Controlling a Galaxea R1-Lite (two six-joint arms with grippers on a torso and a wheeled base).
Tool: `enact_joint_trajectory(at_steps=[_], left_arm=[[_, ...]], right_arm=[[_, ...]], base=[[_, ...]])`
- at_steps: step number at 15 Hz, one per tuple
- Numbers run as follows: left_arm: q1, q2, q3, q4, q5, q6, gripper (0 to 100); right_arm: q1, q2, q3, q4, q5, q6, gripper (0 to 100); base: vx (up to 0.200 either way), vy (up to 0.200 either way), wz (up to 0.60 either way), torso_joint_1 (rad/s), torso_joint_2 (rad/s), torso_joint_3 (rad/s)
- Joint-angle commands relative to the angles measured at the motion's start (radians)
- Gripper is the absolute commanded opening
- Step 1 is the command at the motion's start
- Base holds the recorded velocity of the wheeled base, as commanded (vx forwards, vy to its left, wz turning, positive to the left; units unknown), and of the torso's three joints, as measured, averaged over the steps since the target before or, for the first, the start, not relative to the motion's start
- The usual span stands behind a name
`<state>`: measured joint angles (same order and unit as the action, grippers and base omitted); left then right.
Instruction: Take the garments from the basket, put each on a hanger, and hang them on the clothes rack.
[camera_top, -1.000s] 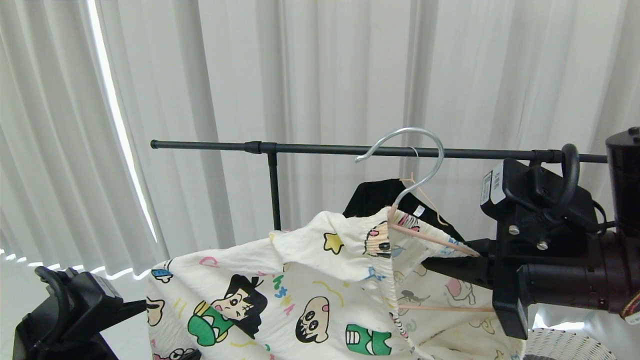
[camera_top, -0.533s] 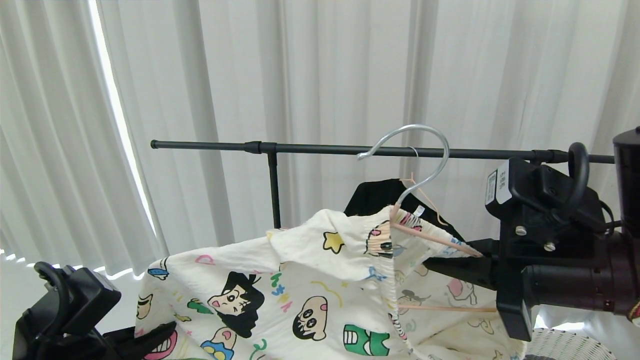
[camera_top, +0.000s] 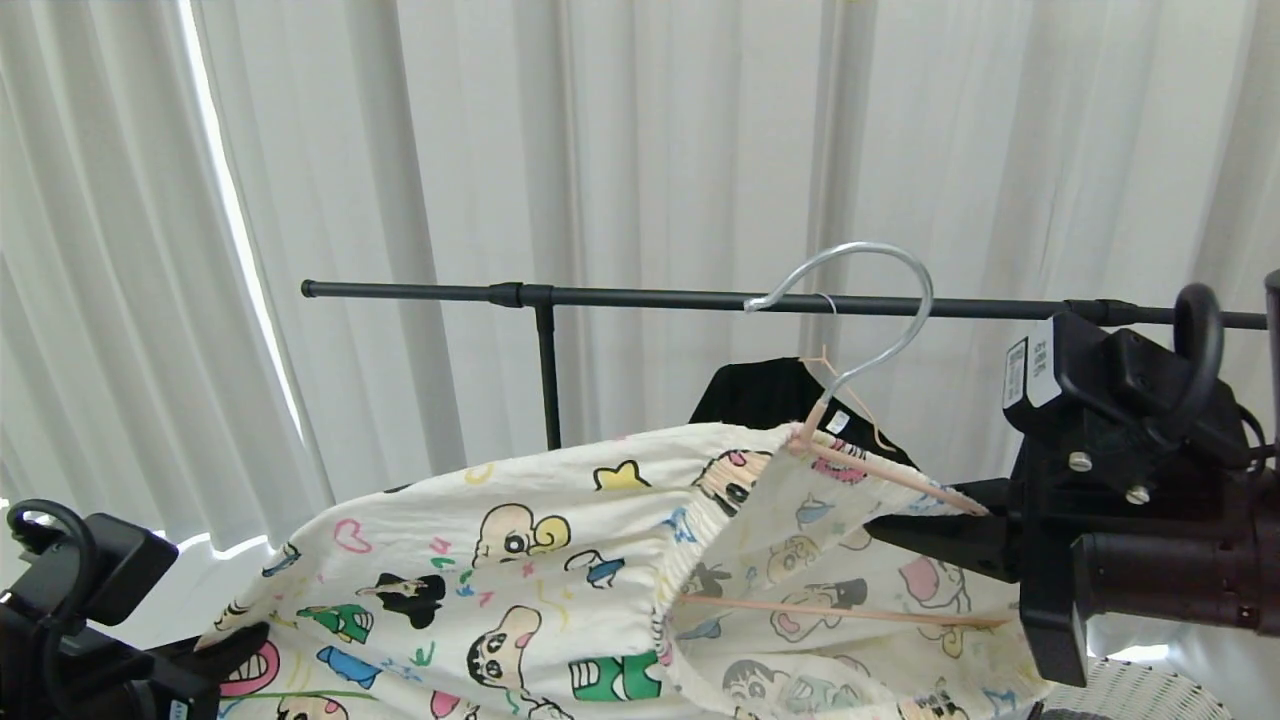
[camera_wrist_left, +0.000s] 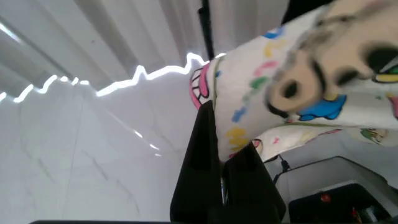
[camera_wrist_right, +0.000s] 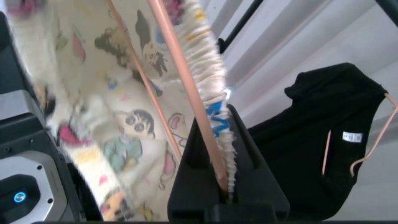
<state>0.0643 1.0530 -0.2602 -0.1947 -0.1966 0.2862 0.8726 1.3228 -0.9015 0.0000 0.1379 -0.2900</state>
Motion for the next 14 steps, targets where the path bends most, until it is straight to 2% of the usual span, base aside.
enact_joint_trajectory(at_steps=[1, 8, 13, 14], left_arm=[[0.037, 0.027, 0.003, 0.000, 0.005, 0.002, 0], [0.035, 0.059, 0.003, 0.000, 0.040, 0.014, 0], [-0.069, -0.064, 0.004, -0.002, 0.028, 0.004, 0], [-0.083, -0.074, 0.009, -0.002, 0.028, 0.005, 100]], right_arm=[[-0.006, -0.007, -0.008, -0.002, 0.002, 0.003, 0], [-0.007, -0.014, -0.028, -0.003, 0.002, 0.037, 0], [-0.032, -0.010, -0.022, -0.003, -0.001, 0.037, 0], [-0.038, -0.010, -0.022, -0.003, -0.001, 0.035, 0]], base=[[0.000, 0.000, 0.00, 0.000, 0.00, 0.000], [0.000, 0.000, 0.00, 0.000, 0.00, 0.000], [0.000, 0.000, 0.00, 0.000, 0.00, 0.000], [0.000, 0.000, 0.00, 0.000, 0.00, 0.000]])
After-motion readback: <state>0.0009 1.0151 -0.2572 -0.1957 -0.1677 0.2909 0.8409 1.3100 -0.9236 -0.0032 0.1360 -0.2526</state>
